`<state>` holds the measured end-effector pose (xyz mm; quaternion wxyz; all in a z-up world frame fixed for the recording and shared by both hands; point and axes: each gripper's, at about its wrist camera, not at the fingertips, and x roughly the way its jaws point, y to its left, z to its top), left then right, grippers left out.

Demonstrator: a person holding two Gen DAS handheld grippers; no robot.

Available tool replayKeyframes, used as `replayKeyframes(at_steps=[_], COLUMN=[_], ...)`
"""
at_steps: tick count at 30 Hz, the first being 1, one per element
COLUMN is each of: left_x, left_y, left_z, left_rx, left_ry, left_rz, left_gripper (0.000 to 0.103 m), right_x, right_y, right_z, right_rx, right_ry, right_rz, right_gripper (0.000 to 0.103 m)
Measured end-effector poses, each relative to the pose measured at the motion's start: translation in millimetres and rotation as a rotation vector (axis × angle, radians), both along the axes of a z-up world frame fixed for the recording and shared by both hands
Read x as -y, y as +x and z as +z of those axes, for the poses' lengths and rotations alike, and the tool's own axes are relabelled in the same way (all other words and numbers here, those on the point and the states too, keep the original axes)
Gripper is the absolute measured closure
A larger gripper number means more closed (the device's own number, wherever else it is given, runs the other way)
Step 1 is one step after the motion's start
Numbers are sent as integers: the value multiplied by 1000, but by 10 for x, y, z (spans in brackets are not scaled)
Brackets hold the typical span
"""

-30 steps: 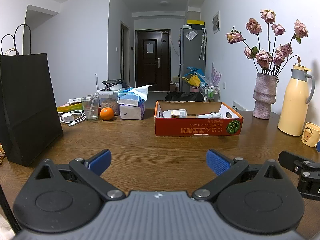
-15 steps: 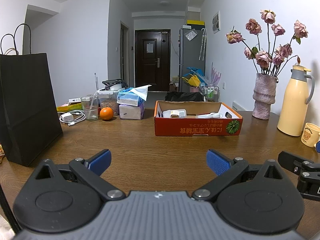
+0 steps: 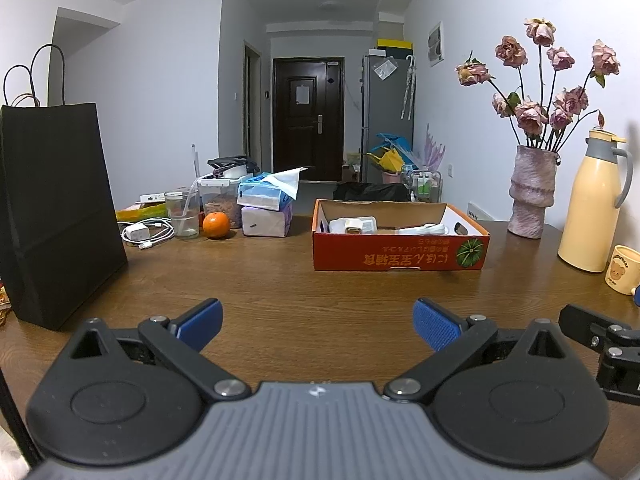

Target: Organize rigid objects

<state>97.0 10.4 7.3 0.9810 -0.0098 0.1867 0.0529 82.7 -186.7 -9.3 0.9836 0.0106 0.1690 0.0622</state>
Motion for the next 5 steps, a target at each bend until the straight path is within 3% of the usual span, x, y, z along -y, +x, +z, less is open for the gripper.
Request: replayKeyframes(at_steps=[5], left_x=[3], left_y=[-2], left_z=[-15], left_rx=[3], left_ry=[5], left_rz=[-1], left_gripper=[0], right_x=[-7], right_y=[-5], right_z=[-1], right_rx=[-1], right_ry=[-1], right_rz=[0], right_gripper=[0])
